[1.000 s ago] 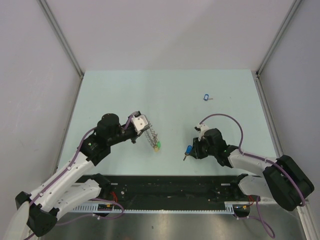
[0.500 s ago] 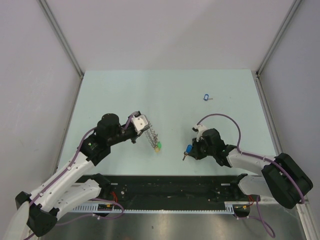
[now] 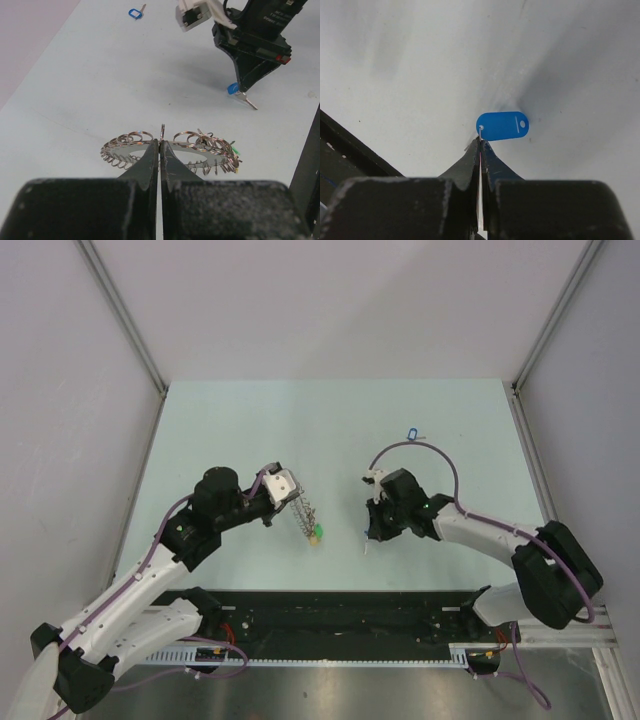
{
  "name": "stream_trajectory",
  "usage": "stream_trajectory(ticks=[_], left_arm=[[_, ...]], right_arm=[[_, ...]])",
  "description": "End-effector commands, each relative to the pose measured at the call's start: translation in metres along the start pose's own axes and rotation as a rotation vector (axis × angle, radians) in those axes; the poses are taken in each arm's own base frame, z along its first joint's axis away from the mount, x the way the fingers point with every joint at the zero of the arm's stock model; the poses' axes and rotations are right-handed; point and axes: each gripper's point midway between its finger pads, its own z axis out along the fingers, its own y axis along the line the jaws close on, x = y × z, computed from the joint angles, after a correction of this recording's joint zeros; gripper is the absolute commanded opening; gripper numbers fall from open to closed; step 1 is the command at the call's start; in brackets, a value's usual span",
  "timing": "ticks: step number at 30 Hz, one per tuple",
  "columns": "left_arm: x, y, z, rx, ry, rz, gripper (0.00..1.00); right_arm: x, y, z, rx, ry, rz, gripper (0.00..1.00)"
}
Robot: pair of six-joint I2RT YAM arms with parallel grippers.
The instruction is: Put the keys on the keyring
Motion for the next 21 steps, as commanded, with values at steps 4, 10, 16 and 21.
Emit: stream_trajectory(ticks=[4,10,16,21], left_arm=[[-0.018,0.01,-0.002,-0.038,-0.067,0.036,0.0],[-0.019,0.011,-0.003,-0.041,-0.067,0.038,0.0],[-0.018,0.011,-0.003,-0.045,-0.066,0.04,0.01],[-0.019,0.013,-0.004,-0.054,-0.068,0.041,0.0]], right_arm=[[0.02,-0.002,-0.006,0.124,0.285,-0.142,0.0],[0.016,0.001,-0.008,0.161,0.348,-0.195,0.0],[0.006,-0.001,-0.004,0.192,0.399,-0.248,0.0],[-0.003,0.004,0.007,0.208,0.41,-0.306,0.0]])
